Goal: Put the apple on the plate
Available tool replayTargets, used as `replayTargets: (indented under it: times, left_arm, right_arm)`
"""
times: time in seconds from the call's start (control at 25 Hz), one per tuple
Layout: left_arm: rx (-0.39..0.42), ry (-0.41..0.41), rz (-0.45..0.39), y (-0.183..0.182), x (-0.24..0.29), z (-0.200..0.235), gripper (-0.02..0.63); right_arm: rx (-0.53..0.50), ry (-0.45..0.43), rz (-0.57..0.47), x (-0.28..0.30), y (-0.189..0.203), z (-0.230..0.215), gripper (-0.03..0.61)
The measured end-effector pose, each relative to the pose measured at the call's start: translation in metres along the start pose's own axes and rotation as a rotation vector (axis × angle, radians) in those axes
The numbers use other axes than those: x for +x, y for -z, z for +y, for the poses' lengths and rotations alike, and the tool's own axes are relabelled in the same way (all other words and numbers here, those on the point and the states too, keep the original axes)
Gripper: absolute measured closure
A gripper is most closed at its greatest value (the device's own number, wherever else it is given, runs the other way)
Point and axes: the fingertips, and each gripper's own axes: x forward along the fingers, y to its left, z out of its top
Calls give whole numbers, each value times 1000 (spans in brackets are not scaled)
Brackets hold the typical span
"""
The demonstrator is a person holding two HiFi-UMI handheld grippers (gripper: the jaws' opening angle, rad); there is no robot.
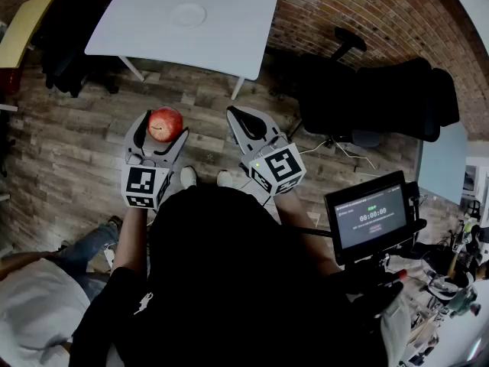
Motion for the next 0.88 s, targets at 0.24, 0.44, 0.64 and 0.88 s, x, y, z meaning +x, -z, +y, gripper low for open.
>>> replayTargets:
  times: [0.24,0.44,0.64,0.88]
  left_arm:
    - [20,27,-9,-9,8,3,210]
    - [29,37,-8,-14,11,10,210]
    - [28,43,-2,-13,13,15,210]
    - [27,53,-10,-17,19,16,210]
  right_arm:
    - [2,3,4,6,-2,5,575]
    - [-3,20,5,10,-7,3,575]
    - [31,28,-3,13,-9,0,575]
    - [34,50,-1,14,-12,-6,575]
